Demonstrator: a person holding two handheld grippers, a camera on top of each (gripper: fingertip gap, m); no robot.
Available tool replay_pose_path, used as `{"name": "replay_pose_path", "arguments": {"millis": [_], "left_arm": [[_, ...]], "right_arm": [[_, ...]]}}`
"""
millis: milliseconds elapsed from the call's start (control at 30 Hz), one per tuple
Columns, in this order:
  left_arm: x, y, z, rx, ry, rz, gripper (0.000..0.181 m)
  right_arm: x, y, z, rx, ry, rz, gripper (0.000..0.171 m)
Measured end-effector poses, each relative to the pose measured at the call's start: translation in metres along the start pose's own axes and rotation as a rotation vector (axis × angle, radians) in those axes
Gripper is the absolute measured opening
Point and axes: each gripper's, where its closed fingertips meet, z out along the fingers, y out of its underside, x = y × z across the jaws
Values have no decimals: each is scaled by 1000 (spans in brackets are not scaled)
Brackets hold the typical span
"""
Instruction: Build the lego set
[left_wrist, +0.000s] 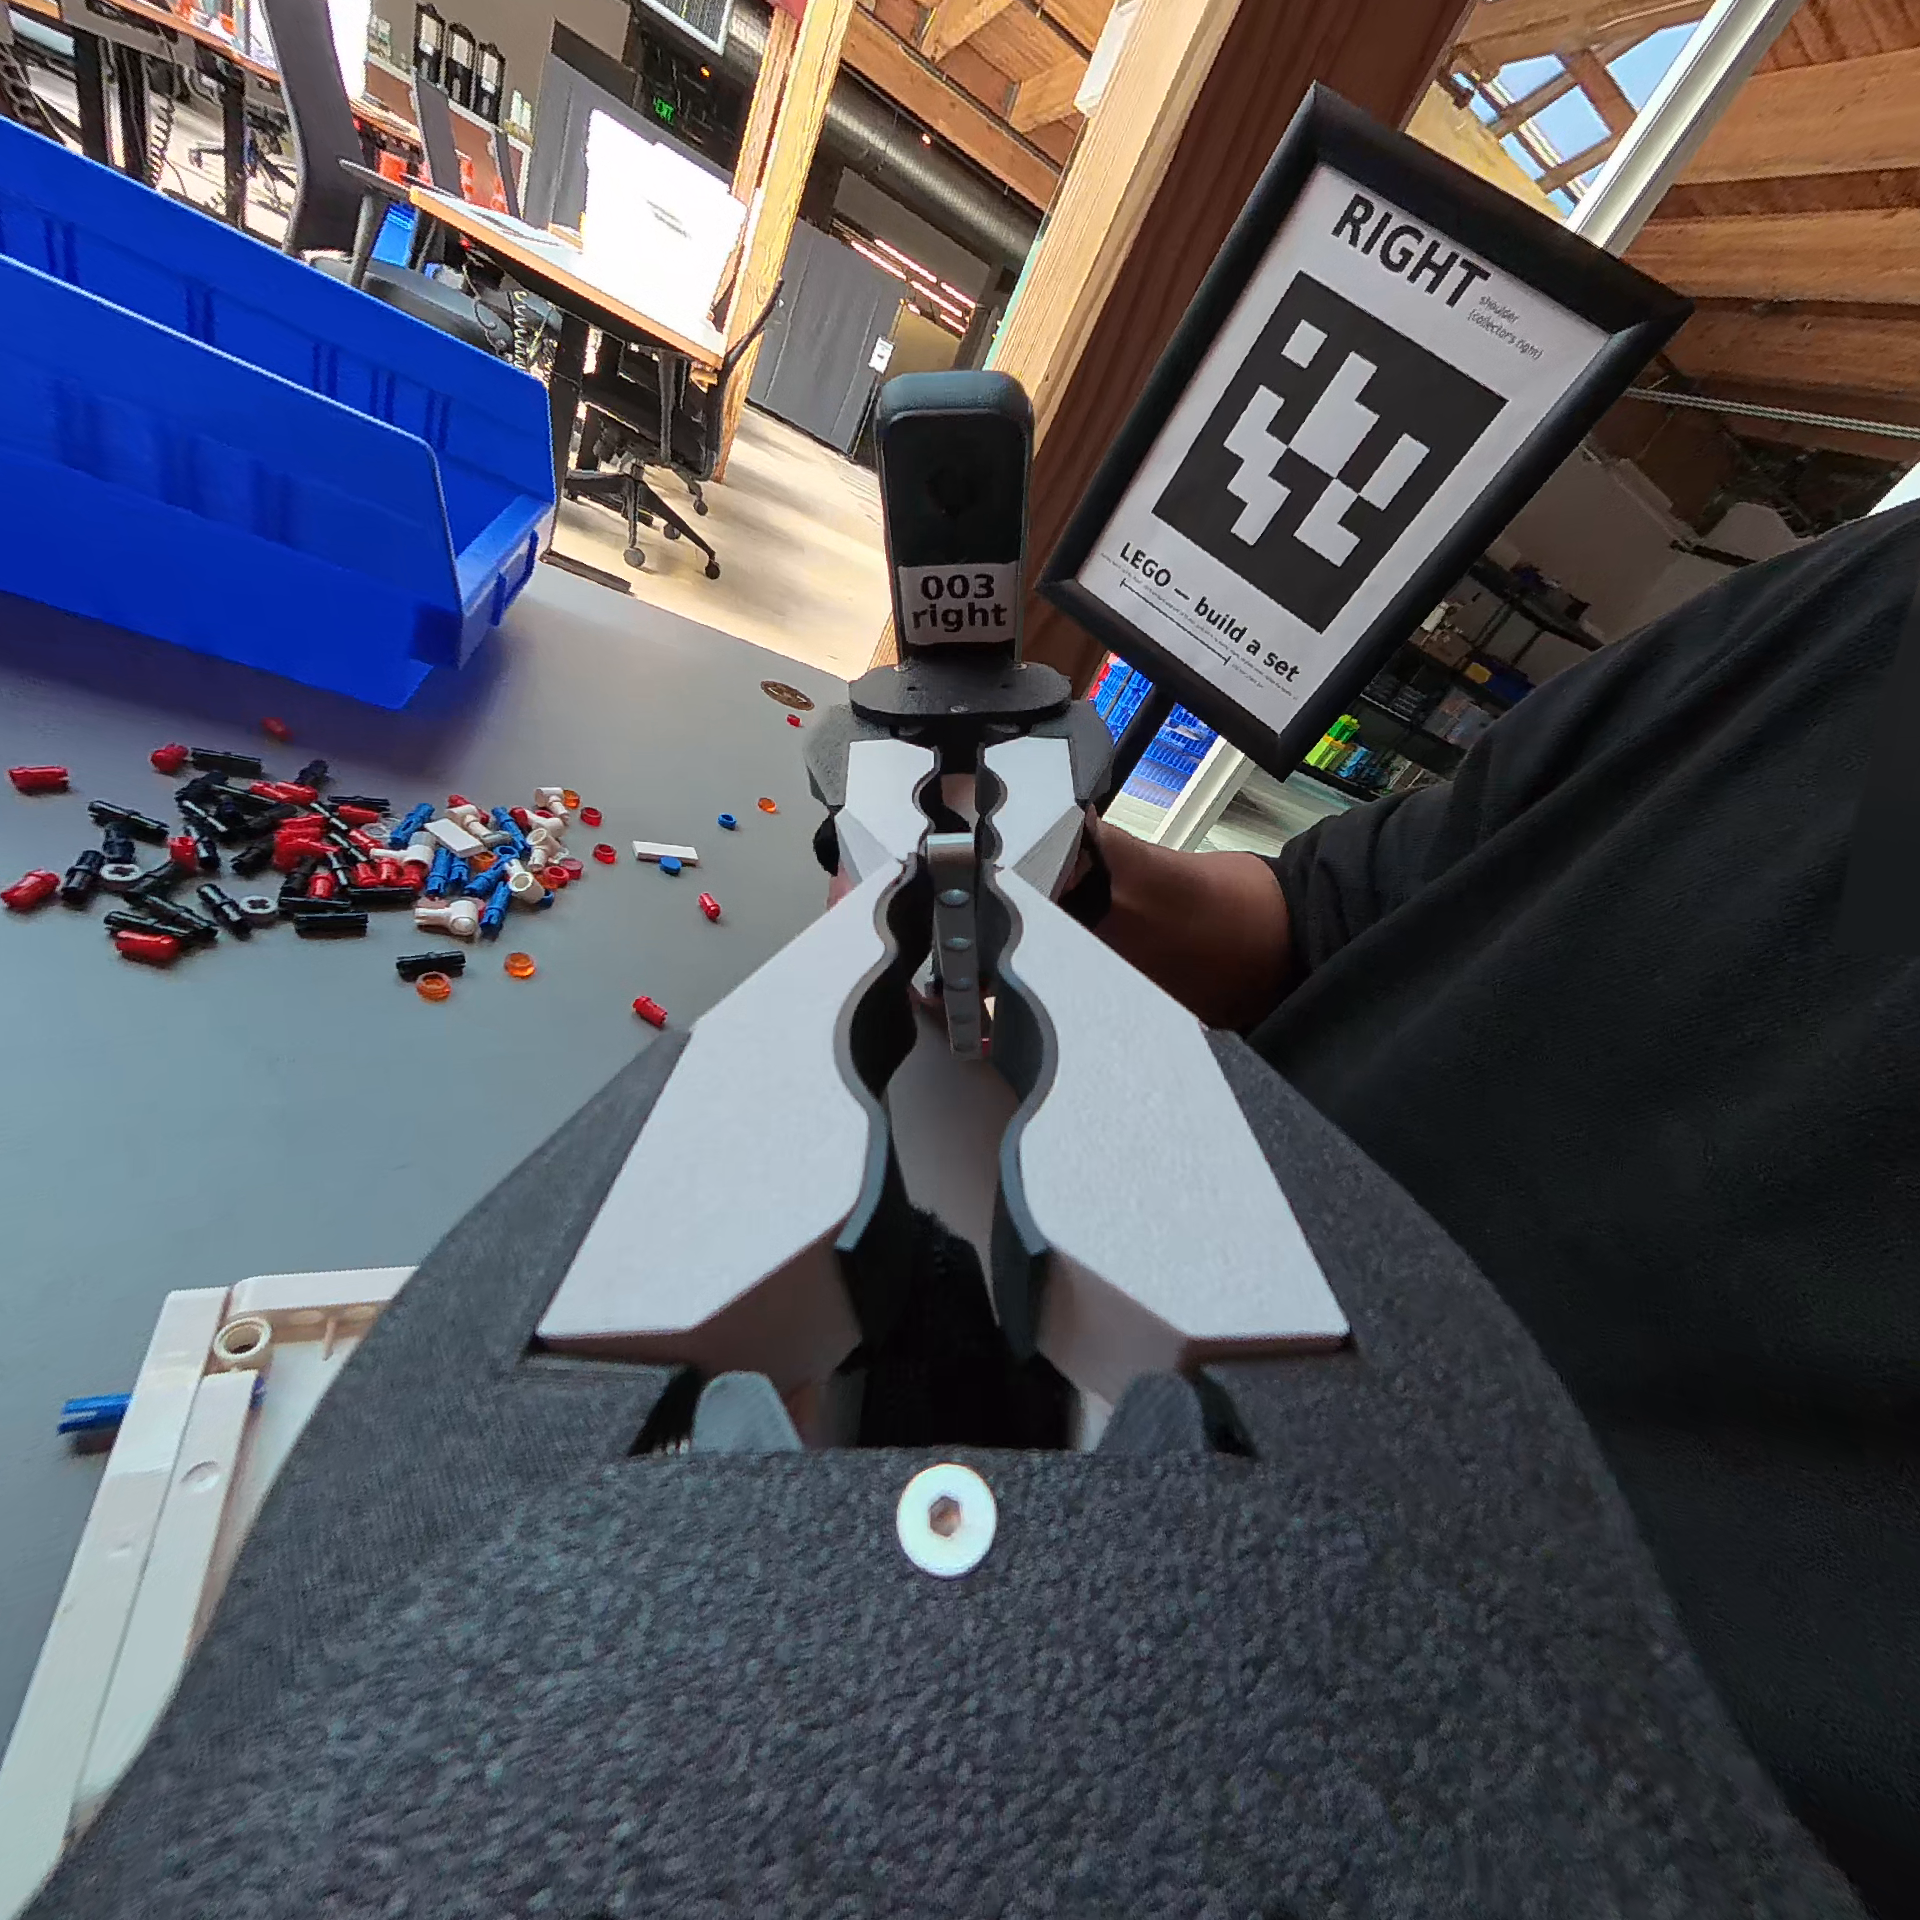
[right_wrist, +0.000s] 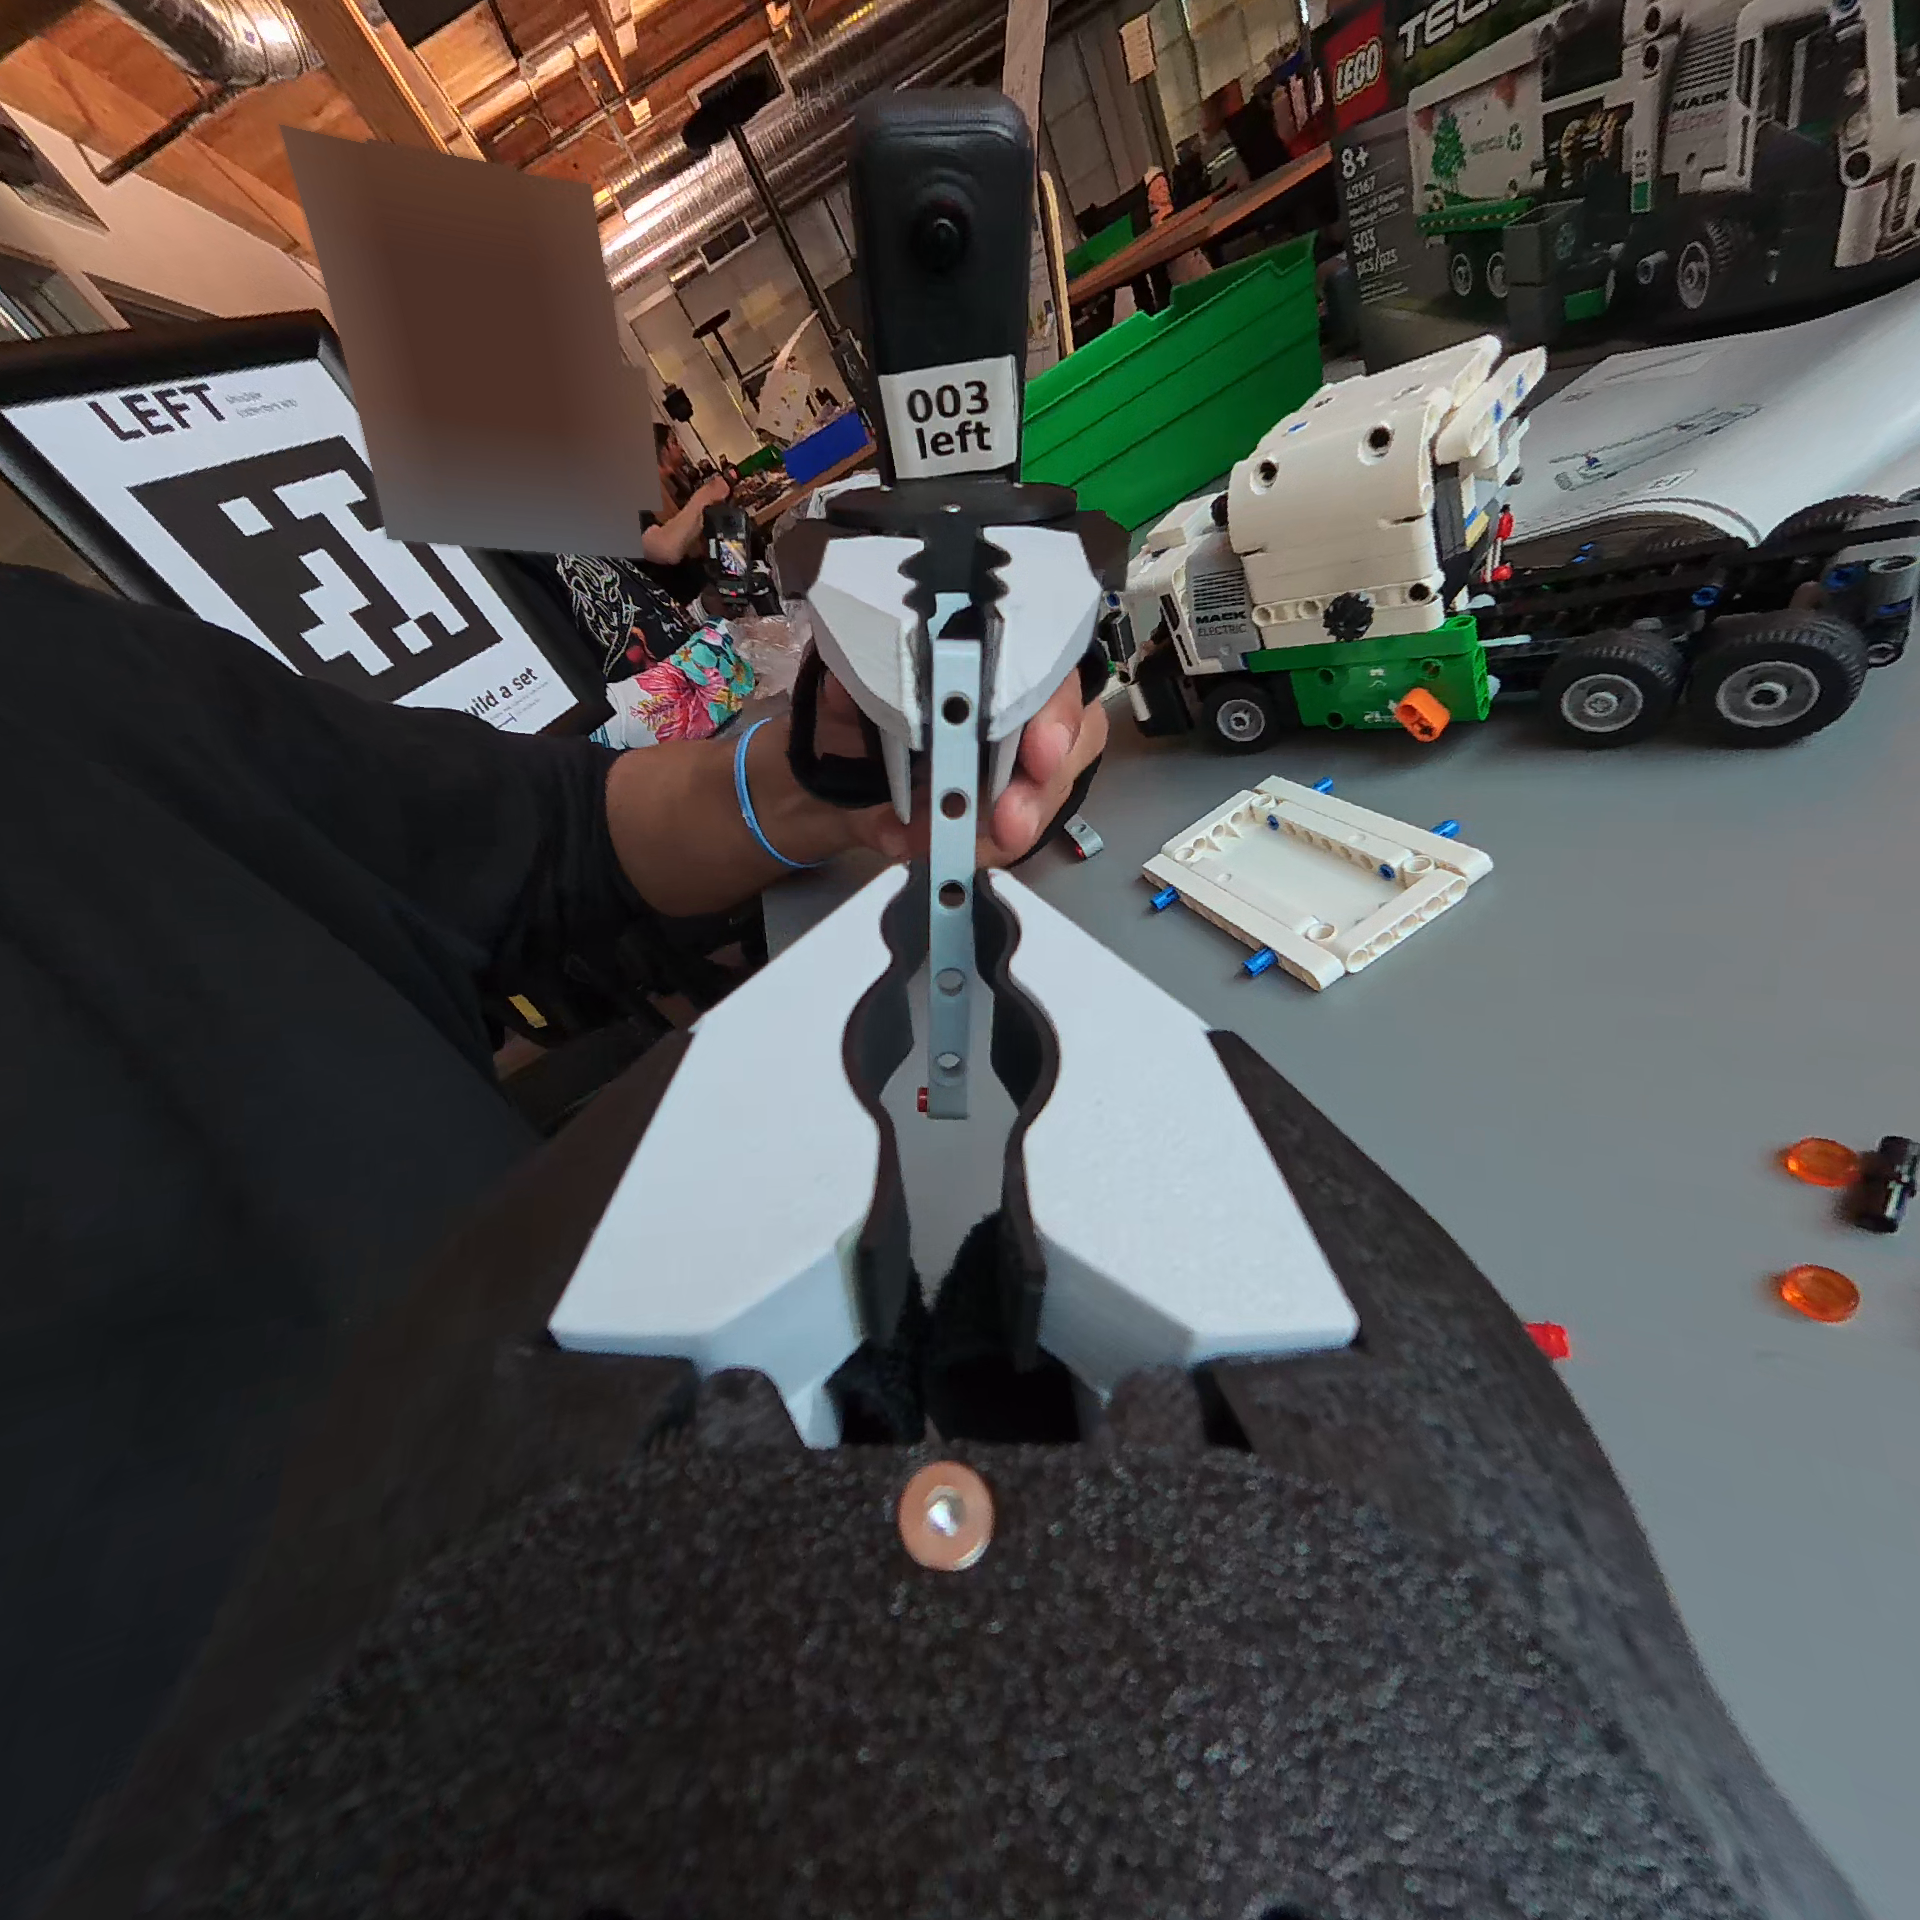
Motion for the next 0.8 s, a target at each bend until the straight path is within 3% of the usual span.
{"name": "replay_pose_path", "arguments": {"millis": [400,433,533,633,800], "left_arm": [[2,1,3,-13,-32,90,6],[3,4,6,-26,-58,144,1],[-2,21,14,-136,-150,266,16],[-21,43,27,-287,-272,306,18],[-56,58,45,-456,-480,332,18]], "right_arm": [[0,1,-10,-43,74,-102,7],[-1,1,-19,-60,114,-130,7],[8,-11,-77,-27,373,-189,7],[21,-2,-132,-22,589,-176,6],[32,10,-153,136,603,-109,7]]}}
